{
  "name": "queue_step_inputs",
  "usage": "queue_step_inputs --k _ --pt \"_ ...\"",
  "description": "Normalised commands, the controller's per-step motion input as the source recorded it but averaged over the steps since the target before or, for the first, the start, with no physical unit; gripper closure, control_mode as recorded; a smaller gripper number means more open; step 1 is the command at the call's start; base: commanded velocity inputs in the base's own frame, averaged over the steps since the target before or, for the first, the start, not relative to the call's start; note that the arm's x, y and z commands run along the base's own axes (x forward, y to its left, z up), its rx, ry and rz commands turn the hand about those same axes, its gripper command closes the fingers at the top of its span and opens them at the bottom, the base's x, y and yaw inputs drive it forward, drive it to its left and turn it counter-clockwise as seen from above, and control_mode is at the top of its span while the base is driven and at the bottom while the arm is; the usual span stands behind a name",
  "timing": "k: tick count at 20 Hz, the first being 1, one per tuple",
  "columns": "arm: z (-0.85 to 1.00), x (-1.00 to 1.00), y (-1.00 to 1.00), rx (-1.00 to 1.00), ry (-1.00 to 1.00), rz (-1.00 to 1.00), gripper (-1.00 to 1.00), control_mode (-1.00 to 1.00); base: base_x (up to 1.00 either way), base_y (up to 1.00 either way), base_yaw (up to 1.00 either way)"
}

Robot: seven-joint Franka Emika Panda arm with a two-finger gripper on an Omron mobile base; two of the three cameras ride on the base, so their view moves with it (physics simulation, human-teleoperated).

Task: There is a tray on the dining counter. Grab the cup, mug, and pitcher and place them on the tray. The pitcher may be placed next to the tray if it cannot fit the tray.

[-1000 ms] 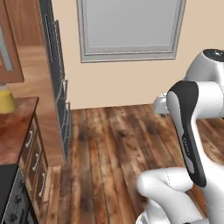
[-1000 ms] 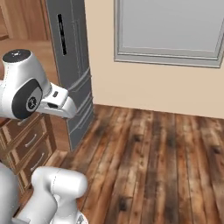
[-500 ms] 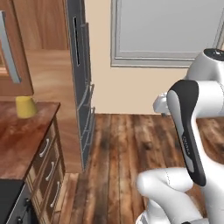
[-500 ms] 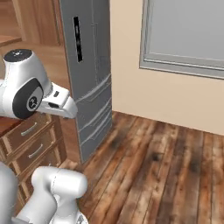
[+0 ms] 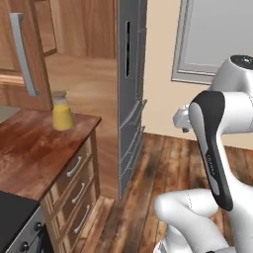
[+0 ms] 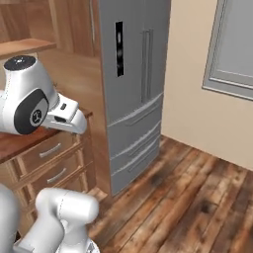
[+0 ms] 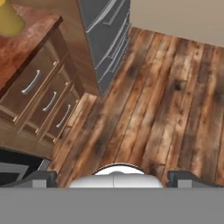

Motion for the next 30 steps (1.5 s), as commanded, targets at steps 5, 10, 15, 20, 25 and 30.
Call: queue_step_inputs --k 5,10,15,20,25,30 --pt "0.0 0.0 0.0 0.0 0.0 0.0 -1.0 1.0 0.28 -0.63 0.54" --pt "0.0 0.0 0.0 0.0 0.0 0.0 -1.0 1.0 0.28 -0.58 0.56" --pt "0.0 0.0 0.0 0.0 0.0 0.0 -1.0 1.0 0.24 -0.55 0.58" --pt "0.0 0.0 0.0 0.0 0.0 0.0 -1.0 1.0 0.34 -0.46 0.57" --pt "0.0 0.0 0.0 0.0 0.0 0.0 -1.0 1.0 0.33 -0.45 0.56" --pt "0.0 0.0 0.0 0.0 0.0 0.0 -1.0 1.0 0.48 -0.35 0.5"
